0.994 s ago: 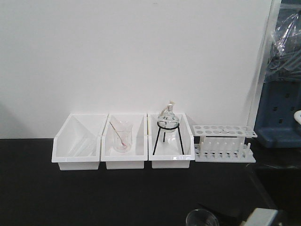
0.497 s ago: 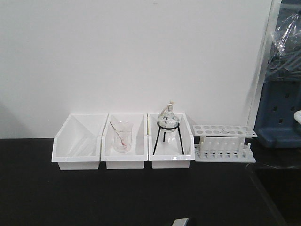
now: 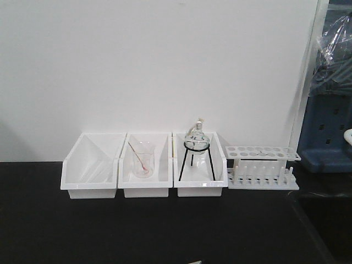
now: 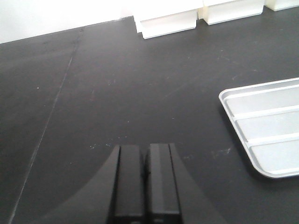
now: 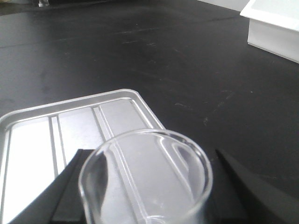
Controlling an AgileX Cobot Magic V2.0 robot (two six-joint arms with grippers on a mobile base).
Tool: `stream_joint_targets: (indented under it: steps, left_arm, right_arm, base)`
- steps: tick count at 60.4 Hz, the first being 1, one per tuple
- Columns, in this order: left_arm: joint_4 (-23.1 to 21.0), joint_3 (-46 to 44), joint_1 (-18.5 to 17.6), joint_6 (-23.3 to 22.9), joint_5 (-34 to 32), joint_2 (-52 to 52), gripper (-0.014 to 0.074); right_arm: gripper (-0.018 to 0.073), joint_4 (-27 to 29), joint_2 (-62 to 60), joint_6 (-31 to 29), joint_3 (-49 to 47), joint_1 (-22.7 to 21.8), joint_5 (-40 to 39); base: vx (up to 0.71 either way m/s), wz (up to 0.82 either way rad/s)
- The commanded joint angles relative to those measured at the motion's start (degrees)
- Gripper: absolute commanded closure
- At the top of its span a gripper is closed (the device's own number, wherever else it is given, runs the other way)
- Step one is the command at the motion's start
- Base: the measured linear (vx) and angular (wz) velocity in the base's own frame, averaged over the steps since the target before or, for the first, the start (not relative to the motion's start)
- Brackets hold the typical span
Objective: Move beaker to silver tray on left bench
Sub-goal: 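Lower the beaker onto the silver tray and open the right gripper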
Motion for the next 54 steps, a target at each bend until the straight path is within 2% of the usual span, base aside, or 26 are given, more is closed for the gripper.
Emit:
stream_joint_targets:
  steps: [1,13,31,39,44,54]
  left_arm:
    - [-0.15,1.14,-0.20,-0.11,-4.74,-0.39,0.0595]
    - [-0.15,1.14,-0.20,-0.11,-4.74,-0.39,0.0595]
    - [-0.15,1.14,-0.20,-0.11,-4.74,-0.39,0.0595]
    - [-0.15,1.14,-0.20,-0.11,-4.74,-0.39,0.0595]
    - [-0.15,1.14,-0.20,-0.11,-4.74,-0.39,0.0595]
    - [-0.15,1.14,-0.20,-0.11,-4.74,-0.39,0.0595]
  right_arm:
    - [0.0517,0.32,-2.71,2.03,-1.06,0.00,-6.25]
    - [0.0384,-2.55,-1.43,2.20,-1.06,0.00,-6.26]
    - [0.0070,-2.53,-0.45,2.20,-1.06,0.00,-7.44]
    - [-0.0031,-2.45,-0.45,2.20,-1.06,0.00,-7.51]
    - [-0.0063,-2.25,-0.52,2.20,-1.06,0.00,-7.55]
    - [-0.0061,-2.05,-2.91,2.20,-0.95,-0.07,-8.34]
  base:
    - [0.00,0.00]
    - [0.00,0.00]
    - [0.00,0.00]
    - [0.00,0.00]
    - [0.00,0.00]
    - [0.00,0.00]
